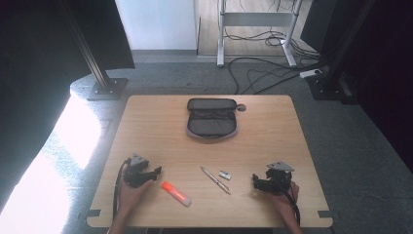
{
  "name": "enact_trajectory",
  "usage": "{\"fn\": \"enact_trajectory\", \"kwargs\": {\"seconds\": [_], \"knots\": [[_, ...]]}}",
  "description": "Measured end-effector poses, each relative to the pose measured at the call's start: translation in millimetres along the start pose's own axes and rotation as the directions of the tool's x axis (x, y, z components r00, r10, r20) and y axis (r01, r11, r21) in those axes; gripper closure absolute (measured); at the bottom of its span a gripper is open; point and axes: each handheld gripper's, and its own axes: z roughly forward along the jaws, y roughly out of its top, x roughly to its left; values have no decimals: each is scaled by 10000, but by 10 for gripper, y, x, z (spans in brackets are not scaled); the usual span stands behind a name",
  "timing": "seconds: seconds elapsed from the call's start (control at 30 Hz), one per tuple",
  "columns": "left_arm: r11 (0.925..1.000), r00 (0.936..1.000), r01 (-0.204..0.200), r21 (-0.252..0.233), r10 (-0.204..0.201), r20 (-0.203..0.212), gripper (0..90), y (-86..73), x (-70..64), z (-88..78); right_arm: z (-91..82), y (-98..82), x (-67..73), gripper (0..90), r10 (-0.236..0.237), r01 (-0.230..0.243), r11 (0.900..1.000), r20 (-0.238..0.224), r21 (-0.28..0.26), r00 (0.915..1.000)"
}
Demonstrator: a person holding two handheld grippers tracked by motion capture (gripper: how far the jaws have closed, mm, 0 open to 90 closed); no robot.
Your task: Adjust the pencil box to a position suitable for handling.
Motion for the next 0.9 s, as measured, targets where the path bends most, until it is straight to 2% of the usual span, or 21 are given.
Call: {"fn": "enact_trajectory", "kwargs": {"seconds": [0.13,0.27,0.37,0.43,0.5,0.53,0.63,0.9], "knots": [[10000,9999,-40,17,40,-115,360,-1,-10,0,-2,-1,2,96,-12,12,10000,-20,-19,10000],[9999,9995,126,1,-126,-292,342,0,1,0,-10,-8,-3,104,-48,48,10000,-63,-51,10000],[9999,9984,88,75,-83,-568,337,11,8,-13,-10,-7,-20,106,-110,110,9999,-119,-53,9999],[9997,9980,184,-127,-191,-599,336,39,14,-56,-14,-8,-32,124,-64,63,10000,-117,-65,9999],[9984,9980,276,-501,-304,-559,339,100,16,-129,-19,-12,-49,130,-79,78,9999,-101,-100,9999],[9984,9980,276,-501,-304,-559,343,100,16,-129,-19,-12,-49,130,-79,78,9999,-101,-100,9999],[9941,9986,440,-995,-467,-255,351,253,-4,-205,-24,-16,-77,131,-15,15,9999,-43,-102,10000],[9922,9995,215,-1229,-185,255,361,479,-85,-146,-36,-26,-86,140,88,-87,9999,67,-116,9999]]}}
